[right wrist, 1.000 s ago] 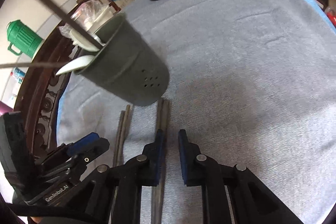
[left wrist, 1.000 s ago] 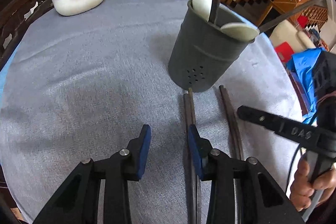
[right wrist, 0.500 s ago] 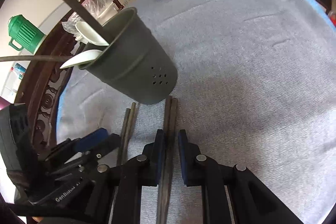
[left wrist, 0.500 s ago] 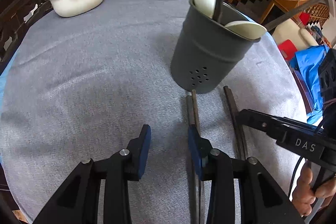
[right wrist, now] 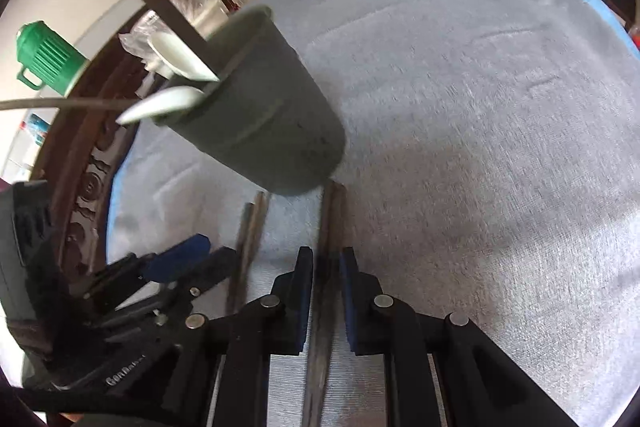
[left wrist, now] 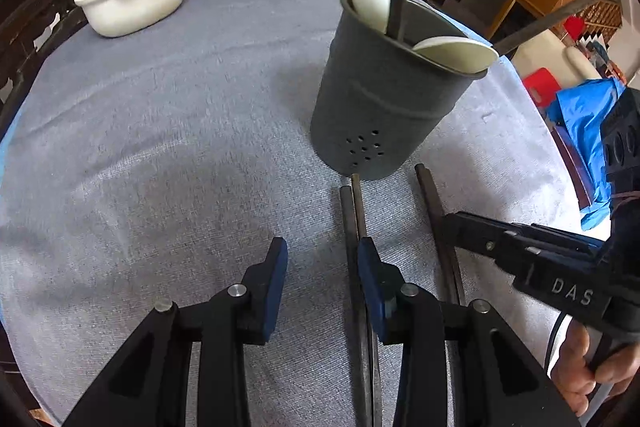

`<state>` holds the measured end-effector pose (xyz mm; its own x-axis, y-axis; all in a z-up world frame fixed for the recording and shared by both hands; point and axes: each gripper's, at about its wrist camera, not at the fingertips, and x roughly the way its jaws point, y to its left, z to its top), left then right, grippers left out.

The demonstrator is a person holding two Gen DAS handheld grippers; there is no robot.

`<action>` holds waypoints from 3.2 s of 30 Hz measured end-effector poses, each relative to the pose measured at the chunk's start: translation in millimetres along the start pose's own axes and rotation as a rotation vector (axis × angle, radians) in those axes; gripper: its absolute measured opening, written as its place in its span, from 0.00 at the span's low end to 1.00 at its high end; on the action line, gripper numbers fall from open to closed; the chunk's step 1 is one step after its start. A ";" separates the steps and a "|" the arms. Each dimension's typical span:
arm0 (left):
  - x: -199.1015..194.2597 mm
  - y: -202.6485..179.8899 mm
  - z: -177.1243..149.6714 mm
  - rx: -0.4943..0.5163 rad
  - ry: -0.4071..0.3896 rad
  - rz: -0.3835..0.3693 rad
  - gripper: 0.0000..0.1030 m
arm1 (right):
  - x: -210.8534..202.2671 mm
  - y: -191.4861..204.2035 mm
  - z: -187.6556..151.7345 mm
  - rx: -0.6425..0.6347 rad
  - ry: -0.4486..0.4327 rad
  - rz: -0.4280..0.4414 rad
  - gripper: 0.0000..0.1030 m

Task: Organize utensils
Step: 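Move both tools down toward the remaining chopsticks beside the holder, then close the left tool on a chopstick while the right tool grasps another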

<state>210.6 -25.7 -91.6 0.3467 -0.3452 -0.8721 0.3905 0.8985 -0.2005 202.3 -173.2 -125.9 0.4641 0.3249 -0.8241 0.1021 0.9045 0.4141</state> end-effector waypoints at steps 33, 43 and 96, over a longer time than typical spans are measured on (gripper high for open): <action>12.6 9.8 6.4 -0.033 0.014 0.022 0.37 | -1.0 -9.3 7.4 0.013 0.014 -0.049 0.14; 9.6 28.7 6.8 -0.041 0.014 0.014 0.37 | 0.7 -2.9 9.7 0.008 0.023 -0.018 0.15; -38.4 56.9 12.7 -0.101 -0.101 -0.009 0.08 | -30.7 8.8 19.8 -0.037 -0.100 -0.040 0.06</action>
<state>230.3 35.2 -63.8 0.4300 -0.3744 -0.8215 0.3083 0.9161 -0.2561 206.3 -180.7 -89.3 0.5456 0.2608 -0.7964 0.0910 0.9263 0.3657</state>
